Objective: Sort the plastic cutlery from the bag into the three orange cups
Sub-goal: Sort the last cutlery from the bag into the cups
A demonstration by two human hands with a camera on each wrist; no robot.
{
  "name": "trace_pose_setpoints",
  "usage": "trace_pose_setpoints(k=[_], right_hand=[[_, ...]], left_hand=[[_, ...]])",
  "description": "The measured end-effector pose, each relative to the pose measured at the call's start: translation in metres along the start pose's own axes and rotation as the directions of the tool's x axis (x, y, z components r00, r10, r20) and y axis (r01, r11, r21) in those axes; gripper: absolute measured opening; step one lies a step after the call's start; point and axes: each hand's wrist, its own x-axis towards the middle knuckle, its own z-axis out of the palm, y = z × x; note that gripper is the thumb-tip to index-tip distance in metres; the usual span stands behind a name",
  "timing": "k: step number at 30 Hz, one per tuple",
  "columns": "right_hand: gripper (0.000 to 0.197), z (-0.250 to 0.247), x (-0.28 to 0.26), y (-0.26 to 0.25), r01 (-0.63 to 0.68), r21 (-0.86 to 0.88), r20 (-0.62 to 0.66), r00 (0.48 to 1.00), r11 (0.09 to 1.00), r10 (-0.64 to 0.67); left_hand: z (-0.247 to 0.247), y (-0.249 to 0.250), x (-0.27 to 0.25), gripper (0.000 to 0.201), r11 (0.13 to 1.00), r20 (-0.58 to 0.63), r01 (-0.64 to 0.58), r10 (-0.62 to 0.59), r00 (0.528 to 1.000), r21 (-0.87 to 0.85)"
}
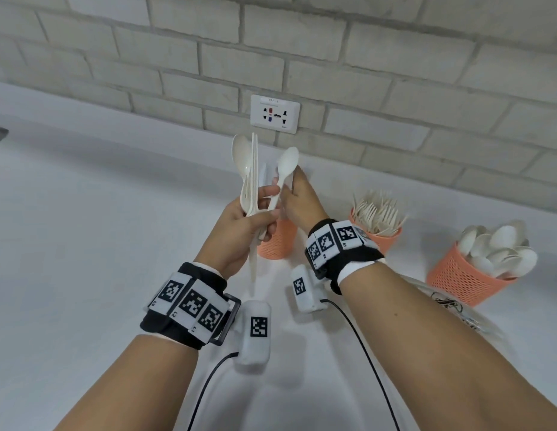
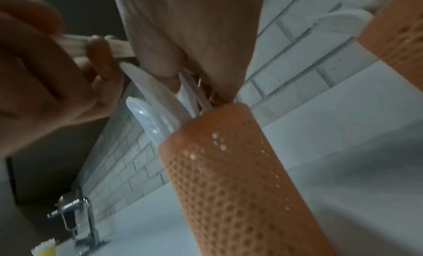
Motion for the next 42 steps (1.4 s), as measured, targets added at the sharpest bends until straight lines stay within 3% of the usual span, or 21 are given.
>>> trace_pose_setpoints(k=[3,6,8,10,12,15,17,24,27,29,31,33,35,38,42], right_hand=[[0.057,-0.011,-0.001,-0.016,0.134,0.086,-0.218,0.969,0.987,-0.112],[0.045,-0.025,-0.010,-0.040,0.379,0.018,-0.464,0.823,0.925,-0.328],[0.035,-0.030,-0.021,-0.057,0.477,-0.075,-0.482,0.751,0.876,-0.450],[0.030,-0.034,-0.032,-0.070,0.473,-0.082,-0.321,0.821,0.878,-0.472],[0.038,-0.038,-0.038,-0.074,0.363,-0.081,-0.130,0.920,0.928,-0.371],[0.032,-0.048,-0.043,-0.070,0.243,-0.087,-0.081,0.965,0.966,-0.250],[0.022,-0.058,-0.046,-0.067,0.233,-0.083,-0.113,0.964,0.969,-0.241],[0.027,-0.101,-0.072,-0.049,0.168,0.043,-0.327,0.934,0.985,-0.145],[0.012,-0.126,-0.088,-0.039,0.186,0.139,-0.534,0.841,0.973,-0.085],[0.006,-0.138,-0.101,-0.032,0.250,0.250,-0.658,0.753,0.935,-0.025],[0.006,-0.138,-0.114,-0.023,0.280,0.290,-0.695,0.719,0.915,0.000],[0.009,-0.126,-0.126,-0.010,0.254,0.233,-0.689,0.724,0.939,-0.025],[0.016,-0.111,-0.135,0.003,0.228,0.157,-0.669,0.741,0.961,-0.066],[0.026,-0.096,-0.142,0.016,0.186,0.124,-0.556,0.827,0.975,-0.087],[0.009,-0.097,-0.148,0.017,0.136,-0.039,-0.394,0.908,0.990,-0.140]], left_hand=[[-0.001,0.003,-0.003,0.033,1.000,0.017,-0.001,0.001,1.000,-0.030],[0.001,0.006,-0.006,0.033,1.000,0.029,-0.008,0.009,1.000,-0.025],[0.004,0.006,-0.008,0.032,1.000,0.045,-0.013,0.013,0.999,0.009],[0.011,0.006,-0.010,0.030,0.997,0.090,-0.030,0.023,0.996,0.071],[0.019,0.004,-0.013,0.030,0.991,0.148,-0.039,0.020,0.989,0.130],[0.027,-0.001,-0.015,0.021,0.984,0.205,-0.024,-0.013,0.979,0.178],[0.032,-0.002,-0.017,0.009,0.982,0.230,-0.008,-0.037,0.972,0.188],[0.054,-0.005,-0.021,0.035,0.977,0.265,0.125,-0.168,0.949,0.172],[0.064,-0.010,-0.021,0.038,0.980,0.221,0.179,-0.194,0.956,0.086],[0.071,-0.014,-0.019,0.027,0.986,0.175,0.168,-0.168,0.970,0.013],[0.081,-0.017,-0.018,0.015,0.990,0.142,0.135,-0.126,0.982,-0.051],[0.095,-0.020,-0.017,0.008,0.991,0.133,0.107,-0.096,0.986,-0.081],[0.109,-0.022,-0.017,0.019,0.993,0.143,0.085,-0.072,0.987,-0.087],[0.125,-0.026,-0.018,0.023,0.995,0.137,0.070,-0.060,0.989,-0.068],[0.136,-0.029,-0.020,0.022,0.997,0.065,0.070,-0.071,0.995,0.024]])
